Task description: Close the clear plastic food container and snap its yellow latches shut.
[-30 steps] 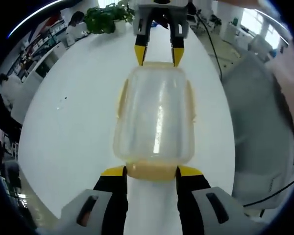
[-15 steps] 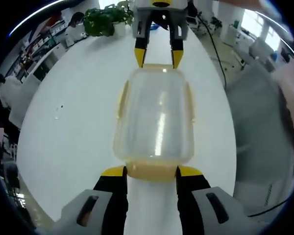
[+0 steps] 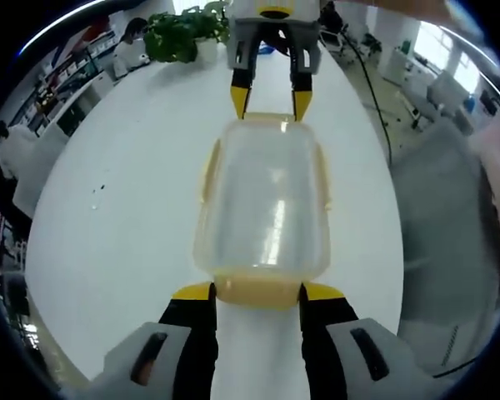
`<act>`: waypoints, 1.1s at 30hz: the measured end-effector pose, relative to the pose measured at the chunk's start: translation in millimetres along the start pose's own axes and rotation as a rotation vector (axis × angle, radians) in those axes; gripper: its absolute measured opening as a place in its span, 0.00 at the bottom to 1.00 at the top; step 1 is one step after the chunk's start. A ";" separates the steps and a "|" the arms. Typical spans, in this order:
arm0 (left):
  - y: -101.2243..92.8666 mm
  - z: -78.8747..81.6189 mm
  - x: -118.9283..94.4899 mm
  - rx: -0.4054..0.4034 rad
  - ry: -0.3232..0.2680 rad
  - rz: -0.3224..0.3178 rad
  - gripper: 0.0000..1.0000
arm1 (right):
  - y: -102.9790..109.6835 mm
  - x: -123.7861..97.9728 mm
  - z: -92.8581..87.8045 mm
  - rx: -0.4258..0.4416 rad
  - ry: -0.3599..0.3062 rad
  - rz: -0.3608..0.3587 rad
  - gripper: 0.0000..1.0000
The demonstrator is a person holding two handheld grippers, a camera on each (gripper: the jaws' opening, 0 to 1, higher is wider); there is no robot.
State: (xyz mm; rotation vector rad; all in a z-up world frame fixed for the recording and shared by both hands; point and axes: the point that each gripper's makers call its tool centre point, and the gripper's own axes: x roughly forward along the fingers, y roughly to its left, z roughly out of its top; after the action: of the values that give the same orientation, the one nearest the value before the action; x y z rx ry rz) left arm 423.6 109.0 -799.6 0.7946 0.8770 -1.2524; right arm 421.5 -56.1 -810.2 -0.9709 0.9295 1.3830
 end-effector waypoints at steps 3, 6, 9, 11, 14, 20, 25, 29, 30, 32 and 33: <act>-0.3 -1.8 2.1 -0.004 0.003 -0.007 0.36 | 0.6 3.1 0.2 0.003 0.003 0.009 0.37; 1.3 -3.4 4.6 -0.012 0.000 -0.009 0.36 | -1.5 5.4 -0.2 -0.002 0.013 0.010 0.37; 2.4 -3.8 6.0 -0.019 -0.005 -0.017 0.36 | -3.6 9.0 -2.3 -0.002 0.019 0.018 0.37; 3.6 -3.9 7.7 -0.018 -0.006 -0.019 0.36 | -4.1 11.6 -4.0 0.002 0.024 0.022 0.37; 4.4 -5.6 11.7 -0.014 0.003 -0.029 0.36 | -3.7 14.7 -4.8 0.008 0.029 0.029 0.37; 3.7 -9.8 15.6 -0.021 0.004 -0.041 0.36 | -1.8 17.2 -4.6 0.016 0.022 0.045 0.37; 1.9 -11.2 18.5 -0.032 -0.003 -0.046 0.37 | -1.1 18.2 -5.2 0.020 0.019 0.046 0.37; 2.7 -14.0 21.6 -0.015 0.013 -0.044 0.37 | 2.3 23.4 -4.9 0.033 0.012 0.050 0.37; 2.6 -13.9 21.7 -0.015 0.012 -0.045 0.37 | 2.2 24.7 -5.6 0.031 0.015 0.044 0.37; 2.1 -13.9 21.6 -0.018 0.011 -0.046 0.37 | 1.3 23.1 -5.6 0.035 0.010 0.043 0.37; 2.1 -13.9 21.6 -0.018 0.009 -0.045 0.37 | 1.1 22.8 -5.7 0.035 0.007 0.043 0.37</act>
State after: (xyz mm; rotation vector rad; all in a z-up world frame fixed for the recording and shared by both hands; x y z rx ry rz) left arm 426.1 111.9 -825.1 0.7709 0.9163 -1.2795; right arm 420.4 -53.6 -833.6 -0.9343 0.9820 1.3956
